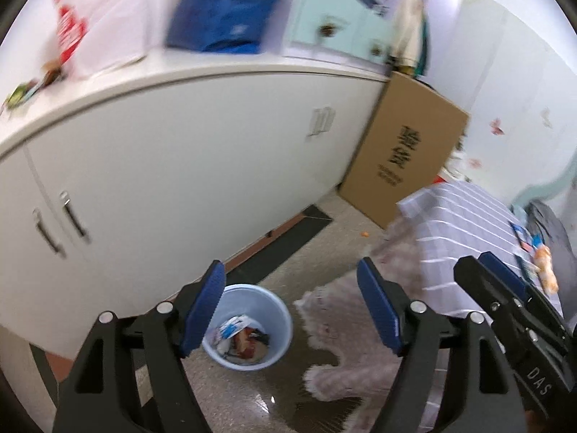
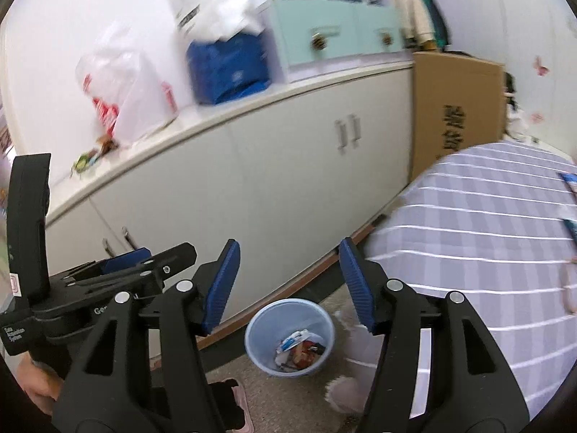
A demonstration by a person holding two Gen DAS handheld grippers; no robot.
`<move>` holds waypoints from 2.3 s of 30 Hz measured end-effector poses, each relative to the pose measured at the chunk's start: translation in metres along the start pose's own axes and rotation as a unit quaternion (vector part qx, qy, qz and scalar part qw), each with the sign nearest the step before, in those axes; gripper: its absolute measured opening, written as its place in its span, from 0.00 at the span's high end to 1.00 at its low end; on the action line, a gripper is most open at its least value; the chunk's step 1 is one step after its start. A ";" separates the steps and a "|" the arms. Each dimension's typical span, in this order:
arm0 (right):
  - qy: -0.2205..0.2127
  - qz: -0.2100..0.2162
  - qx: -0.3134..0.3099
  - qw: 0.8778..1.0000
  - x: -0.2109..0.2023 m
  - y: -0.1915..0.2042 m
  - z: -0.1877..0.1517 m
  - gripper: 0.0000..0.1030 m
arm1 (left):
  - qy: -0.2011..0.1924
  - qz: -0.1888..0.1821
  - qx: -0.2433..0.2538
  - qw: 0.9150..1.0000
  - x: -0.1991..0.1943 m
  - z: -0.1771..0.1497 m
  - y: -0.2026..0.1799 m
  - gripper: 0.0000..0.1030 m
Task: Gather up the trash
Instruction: 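Grasp the brown string loop with the left tool while the right tool grasps the blue-white tube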
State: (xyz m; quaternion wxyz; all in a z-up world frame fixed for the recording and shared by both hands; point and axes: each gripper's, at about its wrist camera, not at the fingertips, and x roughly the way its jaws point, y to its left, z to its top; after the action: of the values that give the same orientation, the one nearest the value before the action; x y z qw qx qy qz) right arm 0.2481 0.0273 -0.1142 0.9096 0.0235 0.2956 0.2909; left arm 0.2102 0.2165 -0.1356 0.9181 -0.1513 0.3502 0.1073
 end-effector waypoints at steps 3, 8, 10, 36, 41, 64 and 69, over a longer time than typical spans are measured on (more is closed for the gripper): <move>-0.018 -0.028 0.020 0.999 -0.035 -0.039 0.001 0.44 | -0.003 -0.023 0.038 0.999 -0.007 -0.002 -0.048 0.28; -0.042 -0.096 0.061 0.993 -0.096 -0.120 -0.004 0.44 | 0.023 -0.087 0.109 0.990 -0.006 -0.014 -0.144 0.28; -0.049 -0.125 0.076 0.988 -0.117 -0.149 -0.008 0.44 | 0.032 -0.106 0.132 0.985 -0.001 -0.022 -0.182 0.28; 0.005 -0.179 0.140 0.974 -0.140 -0.285 -0.026 0.44 | 0.111 -0.113 0.283 0.946 0.071 -0.071 -0.332 0.98; 0.029 -0.174 0.120 0.977 -0.112 -0.278 -0.016 0.44 | 0.075 -0.115 0.236 0.962 0.056 -0.053 -0.292 0.98; 0.070 -0.193 0.041 0.978 -0.059 -0.218 0.003 0.86 | -0.020 -0.075 0.141 0.987 0.015 -0.020 -0.162 0.98; 0.036 -0.127 0.035 0.991 -0.070 -0.169 0.012 0.86 | -0.046 -0.056 0.128 0.989 0.000 -0.023 -0.131 0.98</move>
State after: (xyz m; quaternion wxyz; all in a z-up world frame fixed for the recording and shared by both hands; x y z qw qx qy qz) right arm 0.2962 -0.1494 -0.1039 0.9265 0.0072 0.3391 0.1629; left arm 0.2360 0.0864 -0.1258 0.9497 -0.0464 0.3092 0.0170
